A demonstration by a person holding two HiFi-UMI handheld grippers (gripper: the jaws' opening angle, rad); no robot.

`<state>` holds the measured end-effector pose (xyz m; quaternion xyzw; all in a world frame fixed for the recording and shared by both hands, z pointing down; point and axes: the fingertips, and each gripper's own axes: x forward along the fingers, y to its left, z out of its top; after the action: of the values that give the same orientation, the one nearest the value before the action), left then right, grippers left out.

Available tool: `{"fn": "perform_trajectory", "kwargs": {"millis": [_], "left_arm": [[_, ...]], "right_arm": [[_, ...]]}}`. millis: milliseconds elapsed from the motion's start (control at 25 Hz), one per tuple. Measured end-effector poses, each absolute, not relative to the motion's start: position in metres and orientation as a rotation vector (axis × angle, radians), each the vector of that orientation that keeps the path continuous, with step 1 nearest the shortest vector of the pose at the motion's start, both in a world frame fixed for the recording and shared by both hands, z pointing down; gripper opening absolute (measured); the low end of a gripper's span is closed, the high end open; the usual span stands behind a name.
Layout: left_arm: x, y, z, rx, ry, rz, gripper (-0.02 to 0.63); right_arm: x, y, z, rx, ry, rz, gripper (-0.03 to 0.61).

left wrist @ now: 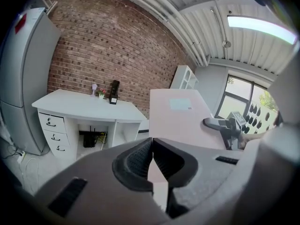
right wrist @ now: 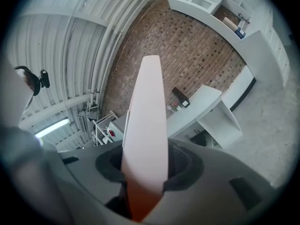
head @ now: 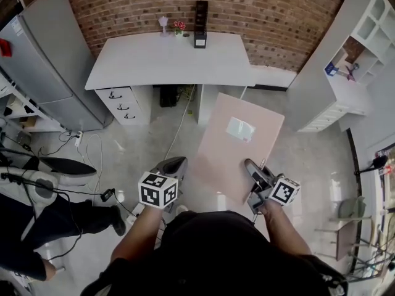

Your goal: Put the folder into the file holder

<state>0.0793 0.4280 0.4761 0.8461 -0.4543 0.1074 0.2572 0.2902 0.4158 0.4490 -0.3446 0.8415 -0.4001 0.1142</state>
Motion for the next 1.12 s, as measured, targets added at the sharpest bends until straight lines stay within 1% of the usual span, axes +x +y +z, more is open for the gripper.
{"fn": "perform_trajectory", "kwargs": {"millis": [120, 320, 560, 840, 1120], "left_arm": [[0.068, 0.431, 0.473, 2.332, -1.198, 0.296, 0.005], [0.022, 0.428, 0.48, 2.357, -1.216, 0.376, 0.005], [-0.01, 0.425, 0.487, 2.341, -1.213, 0.351, 0.005], [-0.018, 0.406, 0.511, 2.291, -1.196, 0.377, 0.005], [-0.027, 0.352, 0.502, 2.306, -1.221, 0.37, 0.005]], "right_arm": [[0.278, 0.413, 0.451, -1.056, 2.472, -1.168, 0.172], [0.249, 0.408, 0.453, -1.136, 2.483, -1.135, 0.172], [0.228, 0.408, 0.46, -1.18, 2.456, -1.164, 0.173], [0.213, 0.387, 0.479, -1.196, 2.47, -1.221, 0.173], [0.197, 0.318, 0.481, -1.155, 2.476, -1.212, 0.173]]}}
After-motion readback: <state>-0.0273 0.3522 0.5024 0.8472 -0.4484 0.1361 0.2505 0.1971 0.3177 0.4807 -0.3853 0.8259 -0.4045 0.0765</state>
